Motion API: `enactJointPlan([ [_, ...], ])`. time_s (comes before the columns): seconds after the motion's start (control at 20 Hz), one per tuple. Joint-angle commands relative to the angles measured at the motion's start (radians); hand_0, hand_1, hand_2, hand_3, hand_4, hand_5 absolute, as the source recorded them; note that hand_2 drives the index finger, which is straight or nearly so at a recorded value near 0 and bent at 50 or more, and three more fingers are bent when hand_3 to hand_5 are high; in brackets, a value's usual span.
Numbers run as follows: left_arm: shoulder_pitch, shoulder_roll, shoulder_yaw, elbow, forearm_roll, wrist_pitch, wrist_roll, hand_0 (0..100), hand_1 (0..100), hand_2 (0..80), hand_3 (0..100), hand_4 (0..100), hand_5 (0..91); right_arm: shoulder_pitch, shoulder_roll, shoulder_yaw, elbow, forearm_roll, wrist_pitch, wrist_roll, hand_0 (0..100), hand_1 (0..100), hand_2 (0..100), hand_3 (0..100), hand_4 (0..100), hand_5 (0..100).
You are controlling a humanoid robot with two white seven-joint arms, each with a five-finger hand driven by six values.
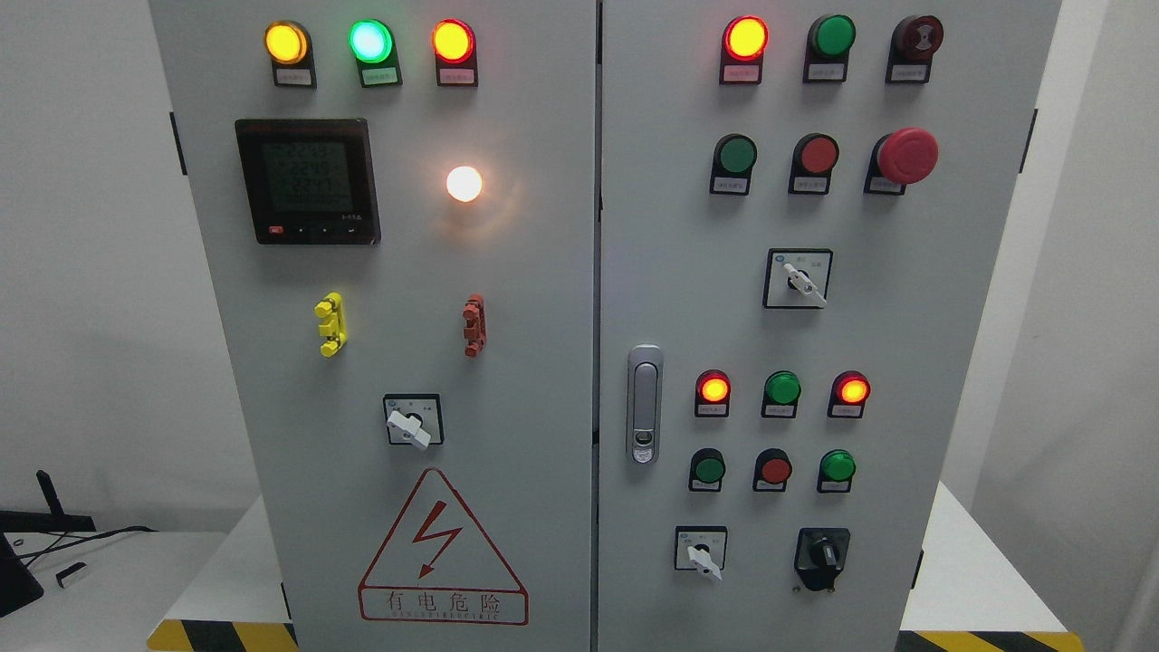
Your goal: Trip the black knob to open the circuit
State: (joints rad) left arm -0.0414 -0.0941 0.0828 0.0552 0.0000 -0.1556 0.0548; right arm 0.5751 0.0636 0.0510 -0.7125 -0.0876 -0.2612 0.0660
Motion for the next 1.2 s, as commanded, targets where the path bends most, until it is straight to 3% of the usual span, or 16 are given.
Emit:
enactJointPlan([
  [0.0,0.0,0.001,0.0,0.0,-0.031,-0.001,0.0,12,39,0.0,0,0,0.0,0.126,-0.014,-0.005,-0.428,0.046,-0.015,-0.018,11,43,19,41,35,33],
  [0.4,0.0,0.001,0.0,0.0,-0.031,-0.001,0.0,12,39,0.0,0,0,0.0,0.222,-0.038,-0.056,-0.677,0.068,-0.148,-0.035,13,50,28,49,43,38],
  [0.6,0.0,-0.001,0.0,0.0,-0.031,-0.001,0.0,12,39,0.0,0,0,0.0,0.316,-0.039,-0.082,-0.878,0.117,-0.151,-0.031,14,52,32,52,46,40],
  [0.75,0.0,-0.001,0.0,0.0,-0.031,-0.001,0.0,12,39,0.0,0,0,0.0,0.342,-0.039,-0.085,-0.988,0.126,-0.151,-0.034,15,53,33,54,47,41],
  [0.9,0.0,-0.001,0.0,0.0,-0.031,-0.001,0.0,12,39,0.0,0,0,0.0,0.342,-0.036,-0.109,-1.047,0.16,-0.151,-0.048,15,54,33,54,47,42],
  [1.15,0.0,-0.001,0.0,0.0,-0.031,-0.001,0.0,12,39,0.0,0,0,0.0,0.309,-0.031,-0.117,-1.14,0.187,-0.139,-0.109,14,55,34,55,47,42],
])
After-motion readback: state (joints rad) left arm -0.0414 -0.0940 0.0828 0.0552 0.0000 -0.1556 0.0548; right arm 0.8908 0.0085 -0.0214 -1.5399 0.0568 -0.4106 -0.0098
